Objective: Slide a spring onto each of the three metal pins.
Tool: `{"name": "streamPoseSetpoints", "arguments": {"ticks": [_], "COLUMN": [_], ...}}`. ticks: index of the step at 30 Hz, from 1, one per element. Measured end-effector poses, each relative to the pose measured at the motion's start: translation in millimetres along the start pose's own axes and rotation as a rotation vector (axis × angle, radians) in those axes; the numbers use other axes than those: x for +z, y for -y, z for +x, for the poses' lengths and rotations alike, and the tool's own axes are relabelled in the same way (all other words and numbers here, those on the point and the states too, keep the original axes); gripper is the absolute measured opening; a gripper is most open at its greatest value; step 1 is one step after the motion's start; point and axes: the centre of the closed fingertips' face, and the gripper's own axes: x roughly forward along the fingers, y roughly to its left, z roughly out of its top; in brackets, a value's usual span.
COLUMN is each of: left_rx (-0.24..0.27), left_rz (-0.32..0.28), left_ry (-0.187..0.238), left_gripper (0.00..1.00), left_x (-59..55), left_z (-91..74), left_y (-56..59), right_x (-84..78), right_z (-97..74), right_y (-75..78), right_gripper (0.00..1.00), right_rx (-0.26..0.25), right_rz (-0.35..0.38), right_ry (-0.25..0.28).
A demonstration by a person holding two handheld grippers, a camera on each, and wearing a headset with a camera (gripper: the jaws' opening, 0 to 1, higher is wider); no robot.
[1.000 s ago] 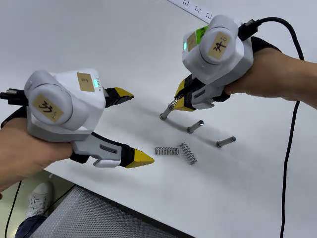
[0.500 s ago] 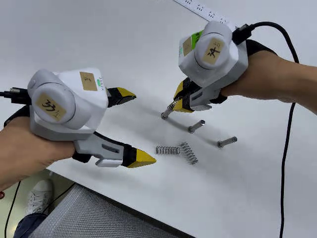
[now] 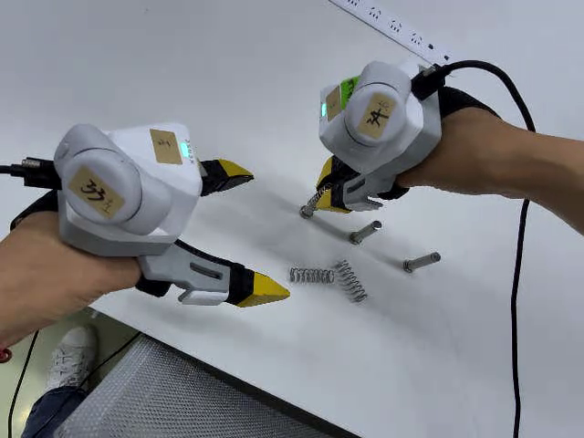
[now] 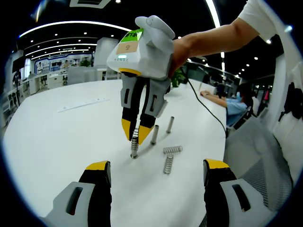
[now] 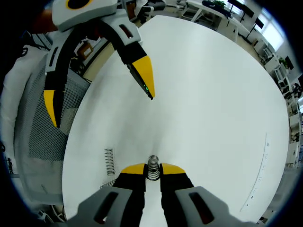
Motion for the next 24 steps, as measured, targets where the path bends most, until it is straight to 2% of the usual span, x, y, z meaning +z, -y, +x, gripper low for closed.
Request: {"name": "streamPoseSetpoints", "arguments": {"ticks": [6, 14, 24], "left_rx": [0.004, 0.002, 0.003], "left_rz": [-0.005, -0.005, -0.007], "left_ry": [0.001, -0.001, -0.002], "left_gripper": [0.81, 0.81, 0.81], "left_x": [-4.0, -2.9, -2.8], "left_z": [-1.0, -0.1, -0.5], "left_y": [-3.5, -2.1, -2.1], "right_x": [0.5, -2.0, -3.6], "right_z": [5.2, 17.2, 20.2], "right_y": [-0.3, -2.8, -1.6], "right_gripper": [0.12, 0.12, 0.12], "right_rx": [-0.001, -0.005, -0.004], "right_rz": [-0.007, -0.013, -0.005], "right_ry": [-0.004, -0.009, -0.012]}}
